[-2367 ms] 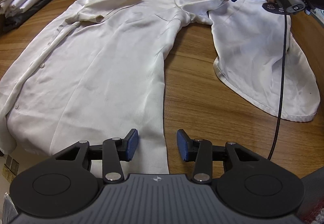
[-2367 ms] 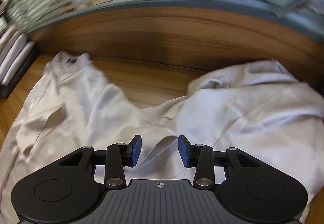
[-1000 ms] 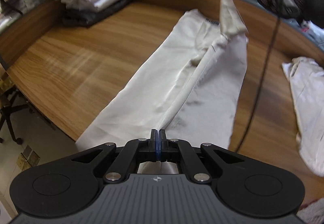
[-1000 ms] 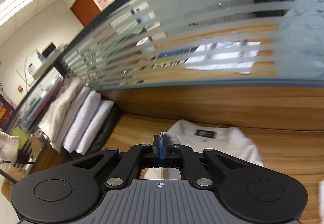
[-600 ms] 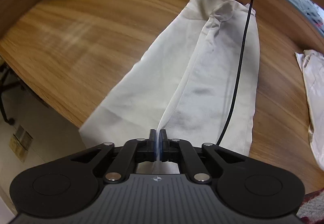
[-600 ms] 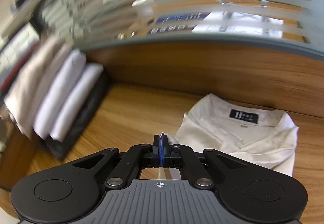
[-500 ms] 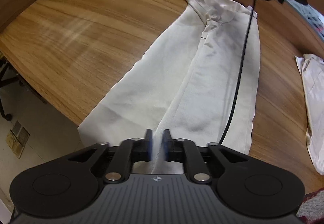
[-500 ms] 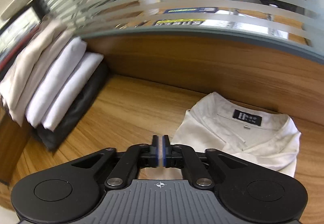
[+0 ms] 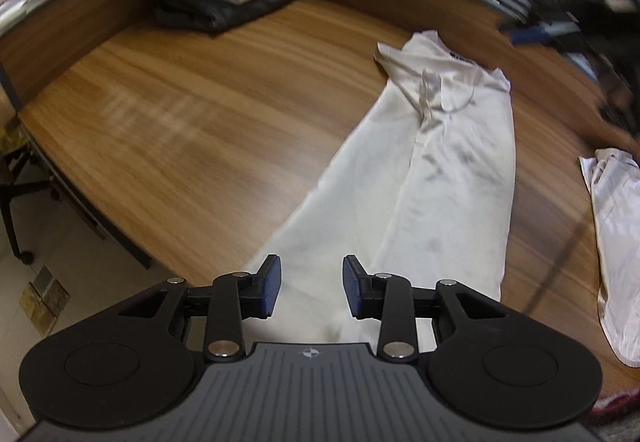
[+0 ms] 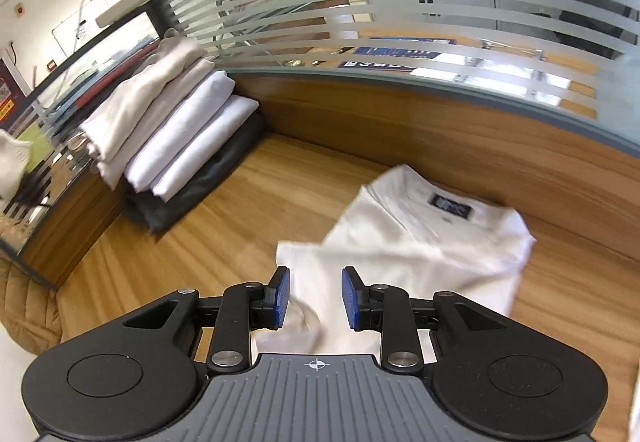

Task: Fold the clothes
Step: 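Open both grippers and release the folded shirt strip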

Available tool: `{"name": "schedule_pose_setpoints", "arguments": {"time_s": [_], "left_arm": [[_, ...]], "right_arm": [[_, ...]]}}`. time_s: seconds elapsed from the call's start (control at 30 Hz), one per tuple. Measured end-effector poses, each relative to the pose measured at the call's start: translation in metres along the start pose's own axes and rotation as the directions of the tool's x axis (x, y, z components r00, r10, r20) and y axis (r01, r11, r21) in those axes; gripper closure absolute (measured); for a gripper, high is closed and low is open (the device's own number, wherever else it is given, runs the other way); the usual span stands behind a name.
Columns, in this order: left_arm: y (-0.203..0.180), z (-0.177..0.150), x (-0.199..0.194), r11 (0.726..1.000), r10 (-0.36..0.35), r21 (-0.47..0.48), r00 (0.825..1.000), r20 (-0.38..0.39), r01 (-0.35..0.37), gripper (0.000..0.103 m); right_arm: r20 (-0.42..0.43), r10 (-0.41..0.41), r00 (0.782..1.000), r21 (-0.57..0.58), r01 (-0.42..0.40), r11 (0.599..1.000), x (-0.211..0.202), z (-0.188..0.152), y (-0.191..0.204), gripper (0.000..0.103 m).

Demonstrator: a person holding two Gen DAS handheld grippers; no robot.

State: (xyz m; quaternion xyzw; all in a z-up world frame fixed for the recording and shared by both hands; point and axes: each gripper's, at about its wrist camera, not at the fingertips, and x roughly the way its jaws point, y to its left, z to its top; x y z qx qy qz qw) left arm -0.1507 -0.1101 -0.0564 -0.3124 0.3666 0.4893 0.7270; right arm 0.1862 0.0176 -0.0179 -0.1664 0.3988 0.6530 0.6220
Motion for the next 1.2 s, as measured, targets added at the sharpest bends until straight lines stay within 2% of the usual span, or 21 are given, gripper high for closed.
{"name": "schedule_pose_setpoints", "arguments": {"time_s": [0.13,0.23,0.3,0.4,0.53,0.63,0.73,0.83,1.0,1.1,1.2], "left_arm": [[0.006,0.031,0.007,0.997,-0.007,0.076,0.999,0.046,0.003,0.062],[0.014,0.062,0.02,0.99,-0.039,0.141,0.997,0.072,0.029,0.061],[0.018,0.085,0.033,0.978,-0.076,0.2,0.994,0.083,0.058,0.06],[0.025,0.122,0.057,0.944,-0.148,0.308,0.986,0.082,0.117,0.06],[0.02,0.168,0.094,0.867,-0.244,0.457,0.969,0.04,0.2,0.06],[0.007,0.199,0.111,0.782,-0.317,0.573,0.948,0.025,0.246,0.058],[-0.01,0.226,0.124,0.708,-0.372,0.646,0.928,-0.005,0.287,0.055],[-0.028,0.253,0.138,0.663,-0.416,0.666,0.908,-0.052,0.342,0.055],[-0.063,0.287,0.164,0.623,-0.436,0.678,0.893,-0.112,0.39,0.053],[-0.092,0.297,0.182,0.575,-0.449,0.7,0.879,-0.163,0.424,0.052],[-0.123,0.3,0.199,0.504,-0.479,0.734,0.854,-0.201,0.456,0.049]], "right_arm": [[-0.002,-0.003,1.0,-0.007,0.003,1.0,-0.037,-0.028,-0.013,0.072],[-0.004,-0.017,1.0,-0.007,0.017,1.0,-0.056,-0.052,-0.017,0.072],[0.0,-0.048,0.999,-0.007,0.048,0.999,-0.066,-0.069,-0.017,0.072],[0.014,-0.114,0.993,0.016,0.114,0.993,-0.076,-0.095,-0.012,0.072],[0.027,-0.239,0.971,0.123,0.234,0.964,-0.082,-0.127,0.001,0.072],[0.036,-0.31,0.95,0.264,0.29,0.92,-0.084,-0.152,0.011,0.072],[0.032,-0.363,0.931,0.361,0.328,0.873,-0.082,-0.173,0.026,0.072],[0.025,-0.397,0.917,0.428,0.349,0.834,-0.08,-0.189,0.045,0.072],[0.017,-0.43,0.903,0.503,0.364,0.784,-0.075,-0.21,0.079,0.072],[0.008,-0.451,0.892,0.539,0.376,0.754,-0.07,-0.222,0.101,0.072],[-0.008,-0.483,0.876,0.538,0.411,0.736,-0.057,-0.226,0.128,0.072]]}}
